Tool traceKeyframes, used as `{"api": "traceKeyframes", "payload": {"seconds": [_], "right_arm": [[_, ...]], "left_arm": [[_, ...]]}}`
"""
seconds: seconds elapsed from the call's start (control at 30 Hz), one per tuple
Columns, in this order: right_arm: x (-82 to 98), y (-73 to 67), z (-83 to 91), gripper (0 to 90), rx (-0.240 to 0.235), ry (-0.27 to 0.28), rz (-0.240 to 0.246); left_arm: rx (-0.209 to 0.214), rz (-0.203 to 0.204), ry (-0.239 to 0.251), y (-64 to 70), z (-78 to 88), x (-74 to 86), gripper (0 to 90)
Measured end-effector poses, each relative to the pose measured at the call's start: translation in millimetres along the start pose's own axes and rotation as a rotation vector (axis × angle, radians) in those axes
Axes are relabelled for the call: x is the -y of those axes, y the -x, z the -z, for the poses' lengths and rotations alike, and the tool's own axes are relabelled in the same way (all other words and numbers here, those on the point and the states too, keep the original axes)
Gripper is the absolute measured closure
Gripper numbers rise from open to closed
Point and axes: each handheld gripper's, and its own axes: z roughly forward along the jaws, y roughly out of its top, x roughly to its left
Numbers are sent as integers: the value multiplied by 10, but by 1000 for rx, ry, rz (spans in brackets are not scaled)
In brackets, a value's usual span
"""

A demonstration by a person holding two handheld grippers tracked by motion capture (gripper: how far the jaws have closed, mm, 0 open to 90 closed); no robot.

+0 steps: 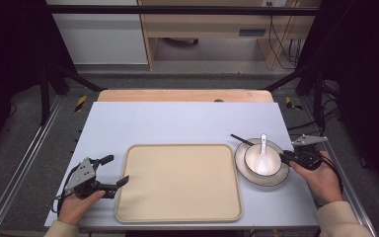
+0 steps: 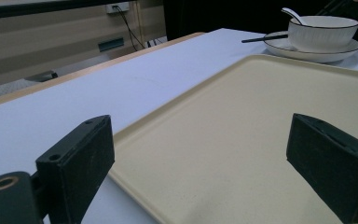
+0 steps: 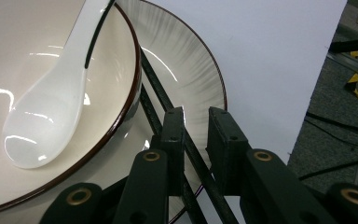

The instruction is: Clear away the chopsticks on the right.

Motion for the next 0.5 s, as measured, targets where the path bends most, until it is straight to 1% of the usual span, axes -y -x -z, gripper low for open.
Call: {"api": "traceKeyframes", "payload": {"seconds": [0.07, 0.17, 0.27, 0.33, 0.37, 0.4, 0.47, 0.5], "right_arm": [[1, 3, -6, 773, -3, 0, 0], [5, 11, -49, 779, -8, -18, 19], [3, 11, -70, 788, -12, -16, 27], [-6, 9, -83, 819, -17, -17, 33], [-6, 9, -83, 819, -17, -17, 33], [-11, 8, -79, 847, -21, -15, 36], [-11, 4, -77, 853, -22, -15, 36], [-11, -1, -74, 856, -13, -14, 39]], "left_arm": [[0, 0, 0, 0, -1, 1, 72], [0, -1, -2, 1, -2, 0, 73], [0, -1, -2, 3, -1, 0, 74], [-1, -1, -2, 1, -1, 1, 75], [-1, -1, -2, 1, -1, 1, 75], [-2, 0, -3, 1, -1, 1, 75], [-2, 0, -2, 1, 0, 0, 75], [-2, 0, -2, 1, 1, -1, 76]]}}
